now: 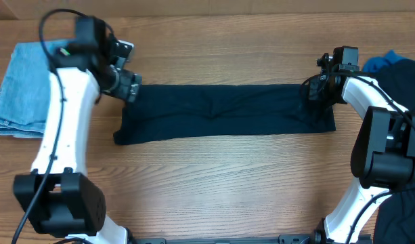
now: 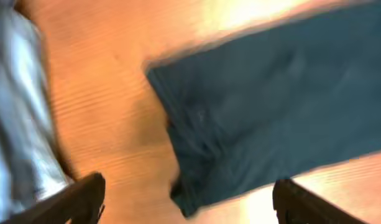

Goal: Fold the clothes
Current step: 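Move the left gripper to the strip's left end and grasp it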

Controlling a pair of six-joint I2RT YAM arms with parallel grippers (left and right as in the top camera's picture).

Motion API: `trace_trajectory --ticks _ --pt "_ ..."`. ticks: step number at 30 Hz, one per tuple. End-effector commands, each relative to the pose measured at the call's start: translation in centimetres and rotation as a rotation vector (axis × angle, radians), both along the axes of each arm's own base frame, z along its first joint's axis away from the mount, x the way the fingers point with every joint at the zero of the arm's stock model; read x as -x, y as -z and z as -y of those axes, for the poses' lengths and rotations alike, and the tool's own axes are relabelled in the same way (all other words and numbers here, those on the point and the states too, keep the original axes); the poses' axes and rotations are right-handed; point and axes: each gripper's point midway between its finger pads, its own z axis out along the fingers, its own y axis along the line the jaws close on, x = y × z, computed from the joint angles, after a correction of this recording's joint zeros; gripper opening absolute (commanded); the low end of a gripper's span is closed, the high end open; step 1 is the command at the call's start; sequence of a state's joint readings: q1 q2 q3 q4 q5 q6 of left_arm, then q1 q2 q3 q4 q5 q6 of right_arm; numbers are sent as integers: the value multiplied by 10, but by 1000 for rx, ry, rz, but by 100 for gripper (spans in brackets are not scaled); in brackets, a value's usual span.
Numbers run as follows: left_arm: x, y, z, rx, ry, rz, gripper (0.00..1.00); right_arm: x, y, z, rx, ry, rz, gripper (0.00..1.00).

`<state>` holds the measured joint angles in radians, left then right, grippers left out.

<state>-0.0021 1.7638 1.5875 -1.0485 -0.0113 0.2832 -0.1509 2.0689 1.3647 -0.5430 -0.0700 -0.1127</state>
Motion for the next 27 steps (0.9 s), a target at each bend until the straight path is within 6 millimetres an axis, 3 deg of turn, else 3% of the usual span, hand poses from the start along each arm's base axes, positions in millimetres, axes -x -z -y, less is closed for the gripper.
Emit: trace_trajectory --ticks 1,2,3,4,5,9,16,19,27 --pt "15 60 9 -51 80 -55 100 5 11 5 4 21 -27 17" --pt "16 73 16 -21 121 -62 100 5 11 5 4 21 -27 17" --pt "19 84 22 6 165 -73 89 5 11 5 4 21 -27 17" --pt "23 100 31 41 216 -97 65 6 12 5 4 21 -28 18" --pt "25 108 30 38 215 -117 53 6 11 5 5 21 -27 20" --pt "14 115 31 33 219 -92 47 5 11 3 -8 16 -26 21" --pt "9 119 54 -59 368 -69 51 5 11 -1 -27 9 -24 22" --pt "10 130 54 -133 408 -92 48 5 11 -1 -27 9 -24 22" --pt "3 131 48 -190 413 -76 44 5 11 -1 -27 9 -24 23"
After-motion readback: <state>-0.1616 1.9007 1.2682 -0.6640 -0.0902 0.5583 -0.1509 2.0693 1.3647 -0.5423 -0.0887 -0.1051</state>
